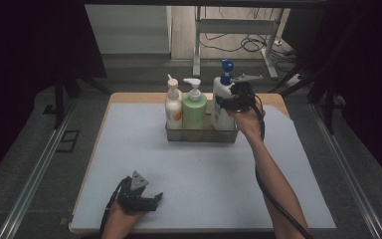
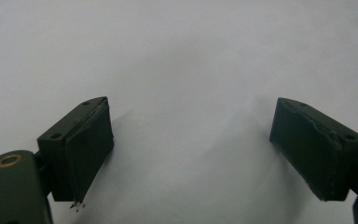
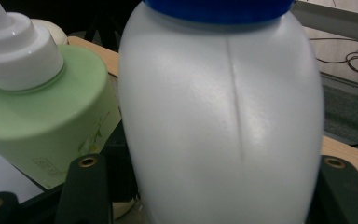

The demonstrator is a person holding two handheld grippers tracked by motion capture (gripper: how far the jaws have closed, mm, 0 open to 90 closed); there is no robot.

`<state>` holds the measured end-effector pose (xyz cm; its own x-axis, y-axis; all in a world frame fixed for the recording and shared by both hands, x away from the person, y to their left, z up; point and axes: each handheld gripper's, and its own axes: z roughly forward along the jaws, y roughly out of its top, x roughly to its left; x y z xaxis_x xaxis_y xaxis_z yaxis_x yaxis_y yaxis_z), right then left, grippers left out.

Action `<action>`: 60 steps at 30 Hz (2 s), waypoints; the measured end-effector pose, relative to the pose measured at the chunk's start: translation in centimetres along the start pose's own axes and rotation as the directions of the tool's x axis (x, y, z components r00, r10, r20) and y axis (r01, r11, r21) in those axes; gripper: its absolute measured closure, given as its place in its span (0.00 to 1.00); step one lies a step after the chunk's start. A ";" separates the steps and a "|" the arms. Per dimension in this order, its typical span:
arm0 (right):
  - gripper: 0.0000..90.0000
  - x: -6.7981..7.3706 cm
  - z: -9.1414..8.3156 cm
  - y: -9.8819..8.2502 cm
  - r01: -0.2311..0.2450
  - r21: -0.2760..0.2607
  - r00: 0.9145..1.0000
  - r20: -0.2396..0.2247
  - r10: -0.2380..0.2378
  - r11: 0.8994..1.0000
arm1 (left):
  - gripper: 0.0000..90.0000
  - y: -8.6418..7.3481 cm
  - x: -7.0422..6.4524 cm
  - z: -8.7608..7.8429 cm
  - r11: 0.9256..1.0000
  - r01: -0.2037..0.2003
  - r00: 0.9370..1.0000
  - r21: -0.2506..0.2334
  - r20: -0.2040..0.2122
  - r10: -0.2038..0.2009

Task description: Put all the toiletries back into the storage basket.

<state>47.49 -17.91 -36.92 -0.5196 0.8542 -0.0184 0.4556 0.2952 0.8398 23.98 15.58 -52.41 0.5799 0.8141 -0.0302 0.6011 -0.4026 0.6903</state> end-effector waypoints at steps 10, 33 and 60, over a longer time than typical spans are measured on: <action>0.45 -0.1 0.1 -1.3 -0.009 0.022 1.000 -0.013 0.009 1.000 | 0.14 0.0 0.0 0.0 1.000 -0.001 1.000 0.001 0.000 0.001; 0.44 0.5 0.3 -2.9 0.004 0.042 1.000 -0.022 -0.003 0.999 | 0.14 0.0 0.0 0.0 1.000 -0.001 1.000 0.001 0.000 0.001; 0.23 0.3 -1.5 -3.8 0.051 0.021 0.995 -0.088 -0.049 0.998 | 0.14 0.0 0.0 0.0 1.000 0.000 1.000 -0.001 0.000 0.000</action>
<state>44.51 -19.44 -39.32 -0.6028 0.7978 -0.0123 0.4436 0.3478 0.8260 23.97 15.56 -52.42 0.5799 0.8141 -0.0302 0.6007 -0.4022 0.6909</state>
